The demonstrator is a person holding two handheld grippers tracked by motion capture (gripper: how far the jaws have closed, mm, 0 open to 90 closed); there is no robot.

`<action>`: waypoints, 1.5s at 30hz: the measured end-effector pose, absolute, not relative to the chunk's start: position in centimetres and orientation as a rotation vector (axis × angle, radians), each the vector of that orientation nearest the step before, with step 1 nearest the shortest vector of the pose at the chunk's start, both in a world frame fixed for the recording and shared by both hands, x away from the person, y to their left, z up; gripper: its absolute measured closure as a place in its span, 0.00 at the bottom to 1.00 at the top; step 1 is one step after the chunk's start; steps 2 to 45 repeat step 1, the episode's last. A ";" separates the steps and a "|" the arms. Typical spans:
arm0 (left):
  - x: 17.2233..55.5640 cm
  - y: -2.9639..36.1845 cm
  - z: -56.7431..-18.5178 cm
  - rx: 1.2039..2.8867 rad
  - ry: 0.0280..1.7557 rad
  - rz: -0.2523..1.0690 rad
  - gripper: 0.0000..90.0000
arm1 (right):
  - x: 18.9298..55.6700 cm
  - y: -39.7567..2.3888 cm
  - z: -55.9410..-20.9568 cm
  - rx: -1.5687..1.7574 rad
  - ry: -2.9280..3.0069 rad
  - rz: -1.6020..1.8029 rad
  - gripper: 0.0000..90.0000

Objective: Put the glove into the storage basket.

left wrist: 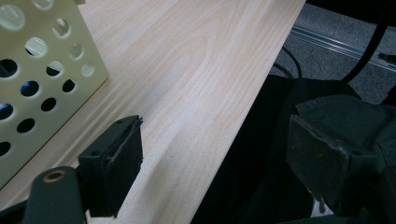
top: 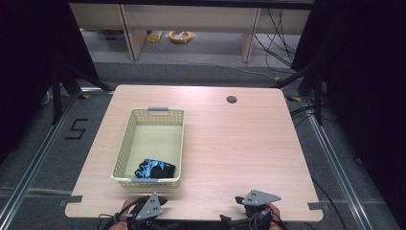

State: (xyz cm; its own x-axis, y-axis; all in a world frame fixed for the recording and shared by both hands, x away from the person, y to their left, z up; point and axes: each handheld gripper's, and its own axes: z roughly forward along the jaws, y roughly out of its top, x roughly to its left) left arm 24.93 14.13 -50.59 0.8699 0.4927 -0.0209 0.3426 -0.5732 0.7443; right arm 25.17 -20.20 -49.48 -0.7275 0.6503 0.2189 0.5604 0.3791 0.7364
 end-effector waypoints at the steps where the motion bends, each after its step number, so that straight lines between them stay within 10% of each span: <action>1: 24.9 14.1 -50.6 2.234 0.600 0.240 0.20 | 25.1 -20.1 -49.4 1.121 2.512 1.274 0.19; 45: 24.9 14.1 -50.6 2.234 0.600 0.240 0.20 | 25.1 -20.1 -49.4 1.121 2.512 1.274 0.19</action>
